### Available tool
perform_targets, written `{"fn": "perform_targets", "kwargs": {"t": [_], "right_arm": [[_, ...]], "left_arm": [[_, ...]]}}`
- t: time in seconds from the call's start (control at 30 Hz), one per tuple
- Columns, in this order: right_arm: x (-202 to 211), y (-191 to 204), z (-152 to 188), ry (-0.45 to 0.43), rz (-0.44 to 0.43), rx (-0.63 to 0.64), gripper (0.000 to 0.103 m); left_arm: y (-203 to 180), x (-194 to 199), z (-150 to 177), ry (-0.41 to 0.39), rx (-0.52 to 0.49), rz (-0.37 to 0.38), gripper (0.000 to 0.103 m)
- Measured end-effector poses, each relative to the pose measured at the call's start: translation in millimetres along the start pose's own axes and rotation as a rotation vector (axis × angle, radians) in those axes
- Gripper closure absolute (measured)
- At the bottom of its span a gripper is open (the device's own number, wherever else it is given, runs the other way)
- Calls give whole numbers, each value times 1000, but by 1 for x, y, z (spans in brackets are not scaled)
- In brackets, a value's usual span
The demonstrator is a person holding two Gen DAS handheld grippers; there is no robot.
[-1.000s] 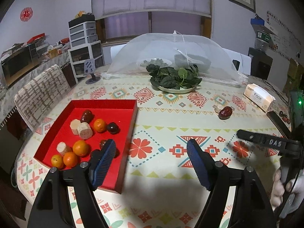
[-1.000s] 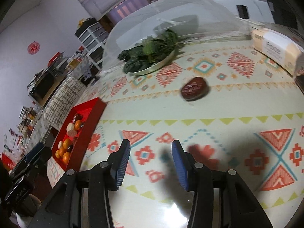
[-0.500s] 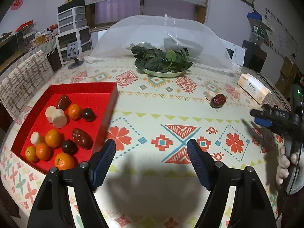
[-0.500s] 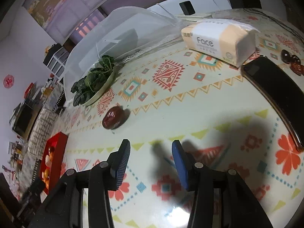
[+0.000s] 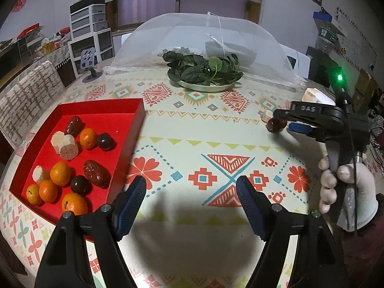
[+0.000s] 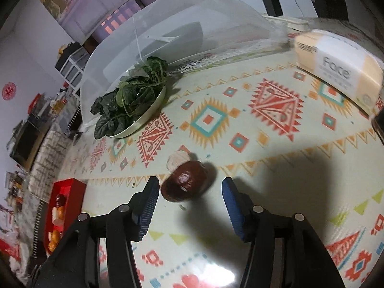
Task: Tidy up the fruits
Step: 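Move the right gripper to the red date on the cloth and grasp it, then grasp a round beige pastry with the left gripper while the right holds the date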
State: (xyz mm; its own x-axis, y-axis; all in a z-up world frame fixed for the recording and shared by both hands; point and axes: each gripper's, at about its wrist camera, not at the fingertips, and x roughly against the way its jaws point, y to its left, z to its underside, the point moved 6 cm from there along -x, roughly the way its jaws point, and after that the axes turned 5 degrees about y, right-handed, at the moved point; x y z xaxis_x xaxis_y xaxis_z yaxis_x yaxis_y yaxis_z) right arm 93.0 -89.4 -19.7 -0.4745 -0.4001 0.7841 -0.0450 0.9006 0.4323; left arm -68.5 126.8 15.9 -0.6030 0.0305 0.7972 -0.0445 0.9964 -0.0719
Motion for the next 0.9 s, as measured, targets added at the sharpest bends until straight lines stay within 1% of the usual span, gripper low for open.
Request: {"fn": "perform_targets", "kwargs": {"t": [0.23,0.3,0.37,0.43,0.47,0.6,0.77,0.9], "right_arm": [[-14,12,4,0,75,18,44],[-13,11,4,-6,101,26,52],[-11,5,3,-9,93,8,53],[-6,-2,3,-10,83,-3,55],[-2,-6,3,-12,82,-5,59],[17,-25,9,-21,82,-5,67],[37,-48,18,-41,121,17,69],[52,-62,24,-58,147,42,70]], "left_arm": [[0,0,-2,-2,4,7,26],[-2,1,-8,-8,2,19,26],[-5,2,-15,-5,4,50,26],[-12,-1,-26,4,17,106,26],[-16,-4,-31,9,20,121,26],[-35,-19,-44,32,7,148,26],[-61,-52,-53,106,30,217,26],[-81,-68,-69,99,20,237,26]]}}
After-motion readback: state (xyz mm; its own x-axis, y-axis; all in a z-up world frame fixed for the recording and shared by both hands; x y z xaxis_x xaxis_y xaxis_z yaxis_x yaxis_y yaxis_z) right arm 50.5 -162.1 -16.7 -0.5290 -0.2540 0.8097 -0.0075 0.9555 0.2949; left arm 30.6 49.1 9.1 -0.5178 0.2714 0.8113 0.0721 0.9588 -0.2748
